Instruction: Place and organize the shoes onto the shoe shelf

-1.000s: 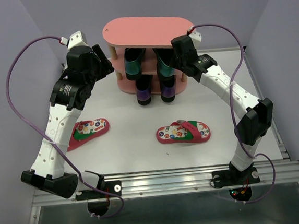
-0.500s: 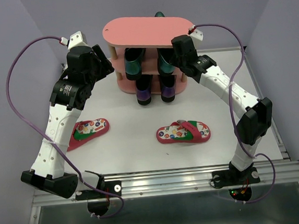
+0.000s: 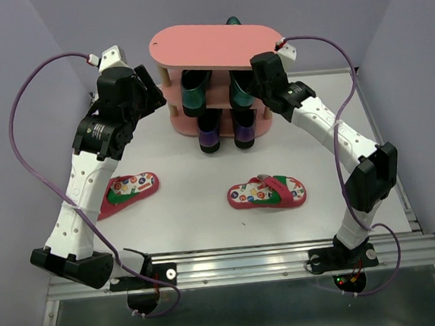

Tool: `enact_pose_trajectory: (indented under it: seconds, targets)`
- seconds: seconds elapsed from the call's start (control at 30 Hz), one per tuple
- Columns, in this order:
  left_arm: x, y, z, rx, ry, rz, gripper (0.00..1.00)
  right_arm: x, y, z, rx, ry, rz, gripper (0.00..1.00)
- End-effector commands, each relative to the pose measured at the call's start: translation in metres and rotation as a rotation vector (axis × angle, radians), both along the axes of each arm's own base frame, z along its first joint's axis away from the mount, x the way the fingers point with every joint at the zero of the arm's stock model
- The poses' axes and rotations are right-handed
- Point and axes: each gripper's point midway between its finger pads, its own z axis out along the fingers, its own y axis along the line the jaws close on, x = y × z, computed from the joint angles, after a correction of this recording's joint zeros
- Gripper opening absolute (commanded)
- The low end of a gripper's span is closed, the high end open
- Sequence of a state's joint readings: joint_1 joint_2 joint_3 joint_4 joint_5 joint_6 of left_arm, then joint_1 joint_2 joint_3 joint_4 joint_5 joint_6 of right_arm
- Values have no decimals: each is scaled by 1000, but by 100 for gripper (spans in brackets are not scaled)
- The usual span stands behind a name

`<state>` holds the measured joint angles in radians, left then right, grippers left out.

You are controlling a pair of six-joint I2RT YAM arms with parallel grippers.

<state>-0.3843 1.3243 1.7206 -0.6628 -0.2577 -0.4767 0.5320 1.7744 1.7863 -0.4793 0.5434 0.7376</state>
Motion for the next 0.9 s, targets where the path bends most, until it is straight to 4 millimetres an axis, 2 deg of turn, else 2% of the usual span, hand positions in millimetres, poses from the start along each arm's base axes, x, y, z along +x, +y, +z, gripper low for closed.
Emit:
enact_pose_trajectory:
  seconds: [0.0, 0.23, 0.6, 0.87]
  targets:
    - [-8, 4, 14, -10, -46, -7, 70, 0, -3, 74, 126, -199, -37, 1]
    - [-9, 4, 12, -12, -46, -5, 70, -7, 4, 79, 152, -174, -15, 1]
    - [-11, 5, 9, -10, -44, -2, 70, -14, 3, 87, 147, -154, 3, 1]
    - [-11, 6, 7, -10, -41, 1, 70, -13, 5, 81, 127, -115, 10, 1]
